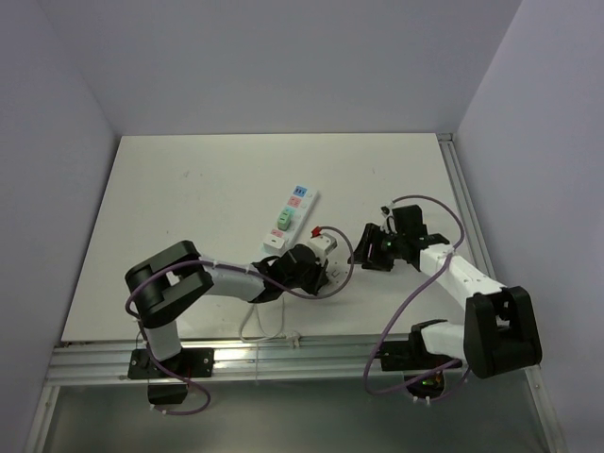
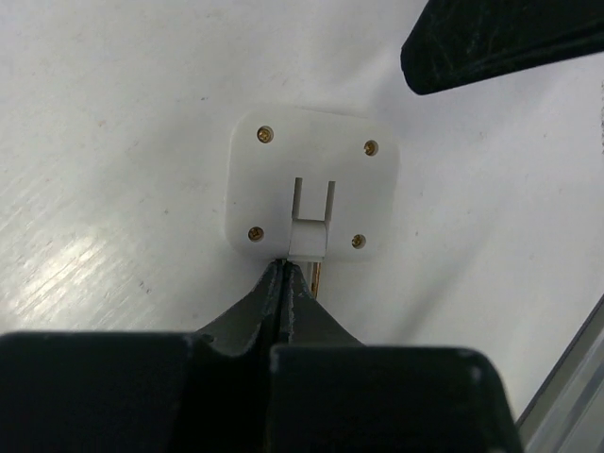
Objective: Insert the plug
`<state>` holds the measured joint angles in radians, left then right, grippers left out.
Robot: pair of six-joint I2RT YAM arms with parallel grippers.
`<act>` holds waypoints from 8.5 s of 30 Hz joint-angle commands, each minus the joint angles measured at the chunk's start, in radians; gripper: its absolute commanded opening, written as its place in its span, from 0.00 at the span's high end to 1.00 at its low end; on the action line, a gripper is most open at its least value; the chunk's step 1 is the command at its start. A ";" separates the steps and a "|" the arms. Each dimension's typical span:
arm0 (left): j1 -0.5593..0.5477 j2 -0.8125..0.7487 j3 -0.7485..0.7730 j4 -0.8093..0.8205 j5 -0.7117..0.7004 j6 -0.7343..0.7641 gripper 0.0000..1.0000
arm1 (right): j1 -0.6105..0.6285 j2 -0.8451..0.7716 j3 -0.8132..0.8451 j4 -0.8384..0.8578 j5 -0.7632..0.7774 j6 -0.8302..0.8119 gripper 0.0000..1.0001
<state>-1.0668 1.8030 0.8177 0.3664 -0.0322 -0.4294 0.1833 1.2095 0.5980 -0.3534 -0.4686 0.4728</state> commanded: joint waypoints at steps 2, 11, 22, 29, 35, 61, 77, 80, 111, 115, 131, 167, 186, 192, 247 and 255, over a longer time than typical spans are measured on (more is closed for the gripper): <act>-0.005 -0.047 -0.095 0.083 -0.023 0.052 1.00 | -0.008 0.039 -0.006 0.057 -0.103 -0.036 0.41; -0.007 0.038 -0.123 0.170 -0.023 0.052 1.00 | -0.008 0.126 -0.035 0.159 -0.205 -0.031 0.39; -0.019 0.064 -0.146 0.212 -0.029 0.050 1.00 | -0.021 0.225 -0.064 0.266 -0.240 -0.008 0.39; -0.030 0.068 -0.144 0.209 -0.034 0.058 1.00 | -0.038 0.272 -0.073 0.347 -0.318 0.024 0.48; -0.032 0.041 -0.155 0.218 -0.038 0.057 1.00 | -0.041 0.303 -0.076 0.392 -0.369 0.041 0.75; 0.297 -0.577 -0.095 -0.228 0.163 -0.132 0.26 | -0.047 0.090 0.031 0.234 -0.244 0.006 1.00; 0.592 -0.579 -0.052 -0.431 0.089 -0.184 0.25 | 0.131 0.238 0.517 0.014 0.162 0.133 1.00; 0.655 -0.522 -0.087 -0.385 0.126 -0.204 0.26 | 0.182 0.312 0.601 0.002 0.248 0.174 1.00; 0.525 -0.362 -0.327 -0.196 0.126 -0.325 0.30 | 0.467 0.746 1.033 -0.170 0.982 0.512 1.00; 0.525 -0.422 -0.353 -0.245 0.092 -0.322 0.28 | 0.472 0.771 1.033 -0.130 0.970 0.460 1.00; 0.553 -0.554 -0.275 -0.392 0.112 -0.295 0.27 | 0.490 0.803 1.048 -0.104 1.039 0.452 1.00; 0.554 -0.562 -0.273 -0.386 0.132 -0.287 0.27 | 0.519 0.826 1.027 -0.095 1.102 0.461 1.00; 0.553 -0.556 -0.278 -0.374 0.150 -0.287 0.28 | 0.530 0.838 1.053 -0.105 1.119 0.448 1.00; 0.554 -0.554 -0.273 -0.374 0.153 -0.285 0.28 | 0.532 0.843 1.054 -0.098 1.119 0.446 1.00; 0.554 -0.554 -0.255 -0.363 0.158 -0.270 0.28 | 0.570 0.926 1.096 -0.219 1.197 0.454 1.00; 0.554 -0.554 -0.250 -0.363 0.158 -0.266 0.28 | 0.581 0.924 1.062 -0.223 1.205 0.466 1.00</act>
<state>-0.5156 1.2671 0.5278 -0.0124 0.1200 -0.7177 0.7486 2.1029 1.6711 -0.5098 0.7189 0.9268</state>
